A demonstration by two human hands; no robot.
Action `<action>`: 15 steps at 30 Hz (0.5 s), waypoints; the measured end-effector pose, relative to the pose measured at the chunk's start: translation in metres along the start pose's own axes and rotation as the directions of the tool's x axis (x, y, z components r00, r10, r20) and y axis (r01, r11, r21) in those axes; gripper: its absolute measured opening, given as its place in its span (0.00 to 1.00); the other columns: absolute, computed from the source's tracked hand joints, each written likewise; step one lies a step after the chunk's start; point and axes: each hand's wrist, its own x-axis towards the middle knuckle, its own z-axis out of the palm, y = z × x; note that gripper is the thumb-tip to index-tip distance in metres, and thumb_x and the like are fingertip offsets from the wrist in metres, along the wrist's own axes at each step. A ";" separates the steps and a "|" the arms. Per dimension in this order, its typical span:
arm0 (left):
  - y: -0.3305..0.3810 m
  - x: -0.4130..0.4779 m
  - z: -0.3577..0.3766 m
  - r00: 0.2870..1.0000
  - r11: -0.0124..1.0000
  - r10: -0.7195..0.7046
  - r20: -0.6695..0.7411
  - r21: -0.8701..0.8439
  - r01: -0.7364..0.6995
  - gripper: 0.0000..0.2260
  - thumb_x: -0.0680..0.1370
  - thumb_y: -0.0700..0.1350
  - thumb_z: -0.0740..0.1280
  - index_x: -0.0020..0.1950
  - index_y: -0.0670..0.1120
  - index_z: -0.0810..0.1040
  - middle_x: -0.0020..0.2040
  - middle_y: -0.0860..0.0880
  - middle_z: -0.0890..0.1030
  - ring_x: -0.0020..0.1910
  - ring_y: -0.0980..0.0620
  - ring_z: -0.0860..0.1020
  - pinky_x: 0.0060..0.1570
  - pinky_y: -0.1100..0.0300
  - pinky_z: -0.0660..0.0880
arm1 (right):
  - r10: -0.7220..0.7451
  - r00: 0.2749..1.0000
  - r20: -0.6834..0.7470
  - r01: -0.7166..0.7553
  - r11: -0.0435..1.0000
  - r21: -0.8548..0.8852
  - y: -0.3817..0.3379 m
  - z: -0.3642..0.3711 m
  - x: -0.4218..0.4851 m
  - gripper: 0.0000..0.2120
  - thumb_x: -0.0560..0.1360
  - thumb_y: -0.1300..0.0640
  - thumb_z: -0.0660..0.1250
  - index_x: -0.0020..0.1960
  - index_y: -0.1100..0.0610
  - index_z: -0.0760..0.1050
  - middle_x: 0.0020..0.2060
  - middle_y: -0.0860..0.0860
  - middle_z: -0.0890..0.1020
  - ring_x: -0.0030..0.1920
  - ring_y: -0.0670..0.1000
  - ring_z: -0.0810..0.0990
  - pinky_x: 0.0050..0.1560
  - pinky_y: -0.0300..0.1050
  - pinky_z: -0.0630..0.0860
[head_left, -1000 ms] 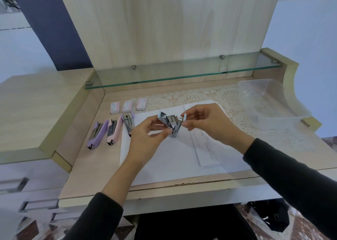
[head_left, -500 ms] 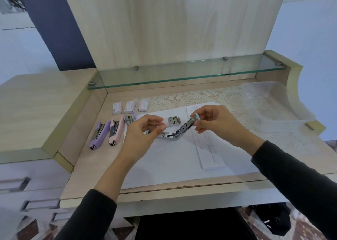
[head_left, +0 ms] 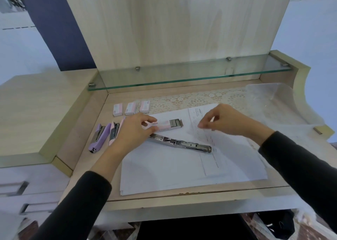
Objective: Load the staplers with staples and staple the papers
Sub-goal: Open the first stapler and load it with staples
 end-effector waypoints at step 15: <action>0.002 0.022 0.000 0.983 0.984 -0.013 0.184 0.175 -0.020 0.15 0.70 0.49 0.73 0.56 0.47 0.81 0.52 0.49 0.80 0.48 0.55 0.75 0.49 0.62 0.70 | -0.117 0.981 -0.156 0.126 0.991 0.047 -0.005 0.043 0.059 0.09 0.68 0.64 0.70 0.48 0.59 0.81 0.39 0.53 0.84 0.29 0.39 0.73 0.34 0.21 0.68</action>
